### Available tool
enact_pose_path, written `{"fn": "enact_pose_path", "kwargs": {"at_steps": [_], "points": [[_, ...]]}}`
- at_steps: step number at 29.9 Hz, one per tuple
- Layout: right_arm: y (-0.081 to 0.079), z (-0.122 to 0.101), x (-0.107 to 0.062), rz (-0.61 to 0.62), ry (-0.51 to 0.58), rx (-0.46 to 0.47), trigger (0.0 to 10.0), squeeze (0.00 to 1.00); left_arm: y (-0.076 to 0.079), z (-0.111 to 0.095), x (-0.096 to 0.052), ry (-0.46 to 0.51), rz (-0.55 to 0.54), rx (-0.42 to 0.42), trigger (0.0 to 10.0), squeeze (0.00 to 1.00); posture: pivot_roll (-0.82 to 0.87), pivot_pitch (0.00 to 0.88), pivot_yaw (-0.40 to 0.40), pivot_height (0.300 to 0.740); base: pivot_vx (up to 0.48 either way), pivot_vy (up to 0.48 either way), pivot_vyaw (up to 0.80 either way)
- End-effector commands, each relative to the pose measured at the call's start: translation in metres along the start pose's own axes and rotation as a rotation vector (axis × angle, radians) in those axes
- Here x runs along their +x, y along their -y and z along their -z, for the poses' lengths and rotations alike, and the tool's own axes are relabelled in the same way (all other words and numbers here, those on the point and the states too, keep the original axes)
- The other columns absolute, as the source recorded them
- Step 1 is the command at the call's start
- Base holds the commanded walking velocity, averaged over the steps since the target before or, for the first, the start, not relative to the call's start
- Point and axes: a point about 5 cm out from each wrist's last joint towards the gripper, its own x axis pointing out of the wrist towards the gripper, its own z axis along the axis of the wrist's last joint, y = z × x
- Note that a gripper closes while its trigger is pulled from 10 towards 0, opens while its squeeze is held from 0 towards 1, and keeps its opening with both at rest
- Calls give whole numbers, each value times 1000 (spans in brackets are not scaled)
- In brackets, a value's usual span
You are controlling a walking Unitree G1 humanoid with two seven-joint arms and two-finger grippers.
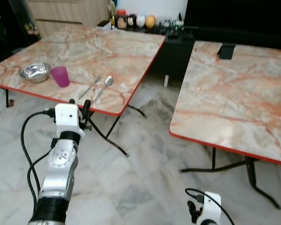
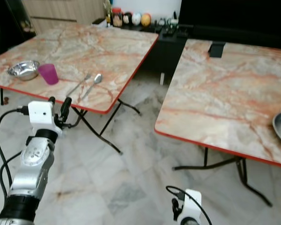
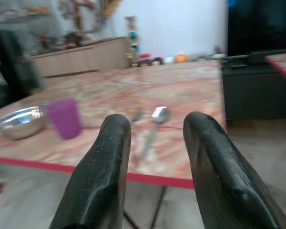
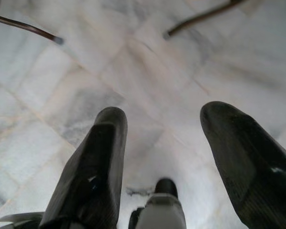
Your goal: Setting the table
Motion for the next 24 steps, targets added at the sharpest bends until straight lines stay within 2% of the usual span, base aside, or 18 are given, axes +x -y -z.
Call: {"fn": "enact_pose_path", "kwargs": {"at_steps": [1, 3, 16, 24], "points": [[1, 2, 0, 13, -15, 10, 10000, 0, -1, 10, -4, -40, 29, 17, 10000, 0, 49, 0, 17, 724, 0, 289, -700], [1, 1, 0, 11, -7, 8, 10000, 0, 1, 16, -8, -51, 65, 54, 10000, 0, 48, 0, 18, 724, 0, 289, -556], [1, -1, 0, 15, 6, 4, 10000, 0, 3, 18, -9, -52, 74, 57, 10000, 0, 53, 0, 18, 724, 0, 293, 0], [3, -1, 0, 24, 7, 9, 10000, 0, 3, 17, -8, -48, 72, 49, 10000, 0, 58, 0, 16, 724, 0, 306, -592]]}}
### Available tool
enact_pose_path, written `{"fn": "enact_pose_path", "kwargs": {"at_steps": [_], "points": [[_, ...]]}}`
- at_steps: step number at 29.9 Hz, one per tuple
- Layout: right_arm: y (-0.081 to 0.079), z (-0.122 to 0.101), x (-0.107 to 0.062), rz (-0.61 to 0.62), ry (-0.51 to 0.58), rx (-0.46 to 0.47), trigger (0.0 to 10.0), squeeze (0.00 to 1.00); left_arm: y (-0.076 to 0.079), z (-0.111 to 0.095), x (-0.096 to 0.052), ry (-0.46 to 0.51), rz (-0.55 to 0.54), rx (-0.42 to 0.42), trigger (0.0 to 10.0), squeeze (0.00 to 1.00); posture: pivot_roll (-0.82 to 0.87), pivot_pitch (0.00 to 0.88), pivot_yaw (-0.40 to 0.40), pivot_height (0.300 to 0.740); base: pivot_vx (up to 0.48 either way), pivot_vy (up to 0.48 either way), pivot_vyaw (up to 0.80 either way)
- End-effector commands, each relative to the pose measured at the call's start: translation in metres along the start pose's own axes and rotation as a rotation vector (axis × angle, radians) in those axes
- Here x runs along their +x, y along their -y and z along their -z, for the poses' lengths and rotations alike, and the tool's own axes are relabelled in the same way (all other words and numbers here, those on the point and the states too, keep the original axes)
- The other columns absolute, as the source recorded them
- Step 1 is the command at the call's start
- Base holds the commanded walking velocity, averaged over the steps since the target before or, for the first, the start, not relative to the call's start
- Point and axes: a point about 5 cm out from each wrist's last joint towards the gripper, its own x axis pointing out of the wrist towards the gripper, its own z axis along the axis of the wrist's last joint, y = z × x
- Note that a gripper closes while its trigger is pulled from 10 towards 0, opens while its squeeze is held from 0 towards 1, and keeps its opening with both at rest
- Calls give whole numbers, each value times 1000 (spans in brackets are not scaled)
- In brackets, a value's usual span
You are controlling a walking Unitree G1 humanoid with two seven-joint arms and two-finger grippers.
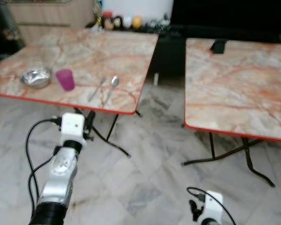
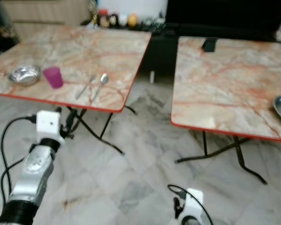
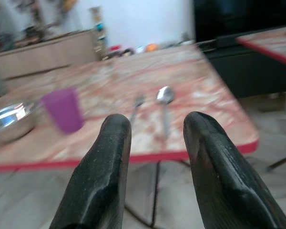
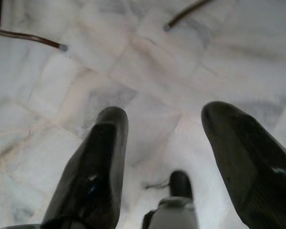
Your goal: Setting the table
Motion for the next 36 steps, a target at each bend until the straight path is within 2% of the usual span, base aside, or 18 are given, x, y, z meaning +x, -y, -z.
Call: {"fn": "enact_pose_path", "kwargs": {"at_steps": [1, 11, 16, 36], "points": [[9, 0, -1, 29, 3, -4, 10000, 0, 6, -5, 3, 25, 23, -14, 10000, 0, 58, 0, 17, 724, 0, 311, 0], [10, 1, -1, 23, -5, -5, 10000, 0, 6, -10, 5, 45, 24, -17, 10000, 0, 60, 0, 16, 724, 0, 313, 0], [10, 1, -1, 20, -4, 3, 10000, 0, 6, -11, 6, 52, 25, -15, 10000, 0, 62, 0, 13, 724, 0, 313, -740], [11, 6, -2, 23, -29, 5, 10000, 0, 5, -14, 8, 64, 22, -9, 10000, 0, 65, 0, 19, 724, 0, 319, 0]]}}
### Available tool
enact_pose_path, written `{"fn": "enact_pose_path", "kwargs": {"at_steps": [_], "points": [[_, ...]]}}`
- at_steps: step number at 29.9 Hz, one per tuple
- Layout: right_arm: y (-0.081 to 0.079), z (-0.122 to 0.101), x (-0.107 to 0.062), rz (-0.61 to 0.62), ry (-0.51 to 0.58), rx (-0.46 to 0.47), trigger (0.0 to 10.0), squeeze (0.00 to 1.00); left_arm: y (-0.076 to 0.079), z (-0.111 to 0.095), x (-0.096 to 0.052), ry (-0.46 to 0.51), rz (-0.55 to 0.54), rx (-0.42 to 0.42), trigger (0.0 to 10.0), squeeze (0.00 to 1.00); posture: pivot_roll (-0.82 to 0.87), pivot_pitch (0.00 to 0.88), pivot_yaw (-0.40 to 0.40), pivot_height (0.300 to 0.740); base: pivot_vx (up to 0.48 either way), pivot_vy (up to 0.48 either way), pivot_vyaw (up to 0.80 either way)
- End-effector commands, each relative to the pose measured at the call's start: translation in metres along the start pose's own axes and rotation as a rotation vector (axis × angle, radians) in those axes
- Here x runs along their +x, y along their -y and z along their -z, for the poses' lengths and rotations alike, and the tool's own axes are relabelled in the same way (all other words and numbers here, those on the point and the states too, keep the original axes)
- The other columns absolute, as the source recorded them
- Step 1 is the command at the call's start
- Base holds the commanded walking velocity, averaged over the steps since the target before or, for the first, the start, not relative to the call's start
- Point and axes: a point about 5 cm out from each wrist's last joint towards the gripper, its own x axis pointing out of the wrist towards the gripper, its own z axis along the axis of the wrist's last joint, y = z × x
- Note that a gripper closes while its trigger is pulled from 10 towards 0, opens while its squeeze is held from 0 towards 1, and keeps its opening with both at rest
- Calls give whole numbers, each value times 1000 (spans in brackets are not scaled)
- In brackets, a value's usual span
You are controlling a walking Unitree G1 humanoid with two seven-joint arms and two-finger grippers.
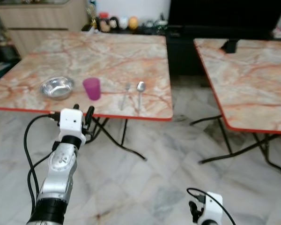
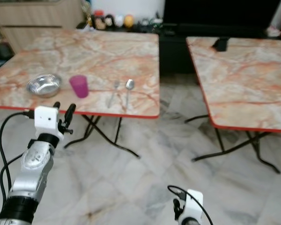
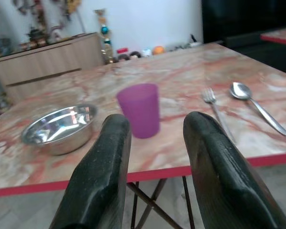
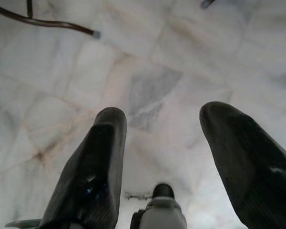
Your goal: Setting the table
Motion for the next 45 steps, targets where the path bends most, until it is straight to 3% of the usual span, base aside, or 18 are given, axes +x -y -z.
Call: {"fn": "enact_pose_path", "kwargs": {"at_steps": [1, 45], "points": [[7, 7, -2, 20, -29, 1, 10000, 0, 7, -6, 3, 26, 27, -10, 10000, 0, 65, 0, 18, 724, 0, 322, 0], [8, 7, -3, 13, -21, 5, 10000, 0, 8, -6, 4, 27, 24, -10, 10000, 0, 63, 0, 17, 724, 0, 329, 0]]}}
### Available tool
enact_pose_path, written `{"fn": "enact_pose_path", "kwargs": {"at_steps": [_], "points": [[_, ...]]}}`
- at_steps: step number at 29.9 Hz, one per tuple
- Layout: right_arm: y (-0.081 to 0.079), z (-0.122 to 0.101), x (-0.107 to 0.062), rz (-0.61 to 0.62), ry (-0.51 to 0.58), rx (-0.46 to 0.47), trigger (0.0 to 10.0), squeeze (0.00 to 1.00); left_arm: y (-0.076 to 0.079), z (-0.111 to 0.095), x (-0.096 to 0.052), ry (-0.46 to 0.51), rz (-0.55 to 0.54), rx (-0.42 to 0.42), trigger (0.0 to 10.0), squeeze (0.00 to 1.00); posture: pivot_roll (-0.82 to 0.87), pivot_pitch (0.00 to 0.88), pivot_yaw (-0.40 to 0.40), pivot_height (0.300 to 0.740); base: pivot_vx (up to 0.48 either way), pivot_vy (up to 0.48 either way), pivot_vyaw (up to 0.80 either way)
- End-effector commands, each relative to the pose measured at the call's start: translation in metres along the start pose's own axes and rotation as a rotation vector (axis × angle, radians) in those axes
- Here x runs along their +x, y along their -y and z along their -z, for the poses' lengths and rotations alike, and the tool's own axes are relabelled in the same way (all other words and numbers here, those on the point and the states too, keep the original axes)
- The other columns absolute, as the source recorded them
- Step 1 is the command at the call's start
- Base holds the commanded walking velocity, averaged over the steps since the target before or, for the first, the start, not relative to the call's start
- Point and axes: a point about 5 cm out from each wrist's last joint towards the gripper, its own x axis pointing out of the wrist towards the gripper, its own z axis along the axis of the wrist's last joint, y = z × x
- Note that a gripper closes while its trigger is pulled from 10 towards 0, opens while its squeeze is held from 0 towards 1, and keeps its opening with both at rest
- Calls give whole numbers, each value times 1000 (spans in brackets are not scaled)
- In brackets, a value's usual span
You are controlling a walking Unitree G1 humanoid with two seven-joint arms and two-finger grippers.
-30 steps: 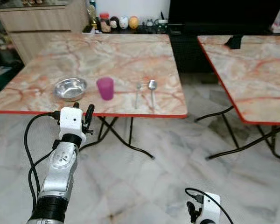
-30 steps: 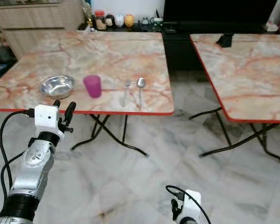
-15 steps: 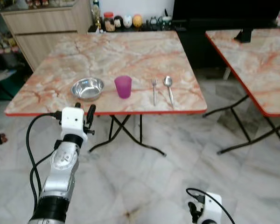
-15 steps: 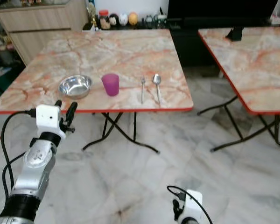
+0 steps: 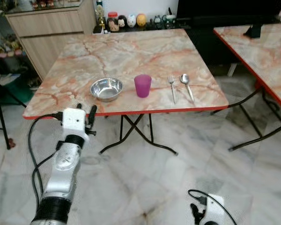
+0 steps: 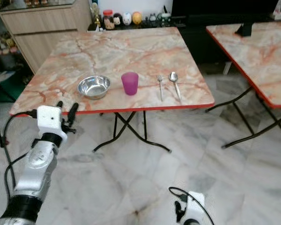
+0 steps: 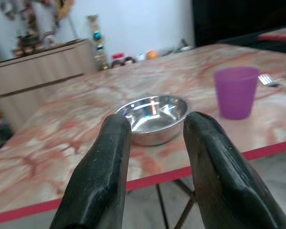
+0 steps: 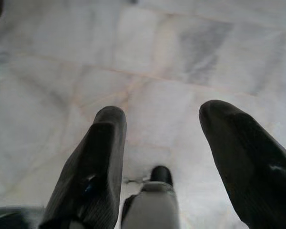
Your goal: Setting the table
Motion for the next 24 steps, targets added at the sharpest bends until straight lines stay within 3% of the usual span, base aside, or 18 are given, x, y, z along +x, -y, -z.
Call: {"fn": "enact_pose_path", "kwargs": {"at_steps": [1, 7, 24], "points": [[-7, -2, 1, -15, 17, 10, 10000, 0, -7, -4, 0, 16, -14, 14, 10000, 0, 63, 0, 17, 724, 0, 330, 0], [-9, -3, 1, -19, 22, 9, 10000, 0, -6, -3, 0, 15, -8, 10, 10000, 0, 64, 0, 17, 724, 0, 304, 0], [-10, -5, 2, -13, 29, 12, 10000, 0, 0, -2, 0, 17, 22, -13, 10000, 0, 63, 0, 14, 724, 0, 0, 0]]}}
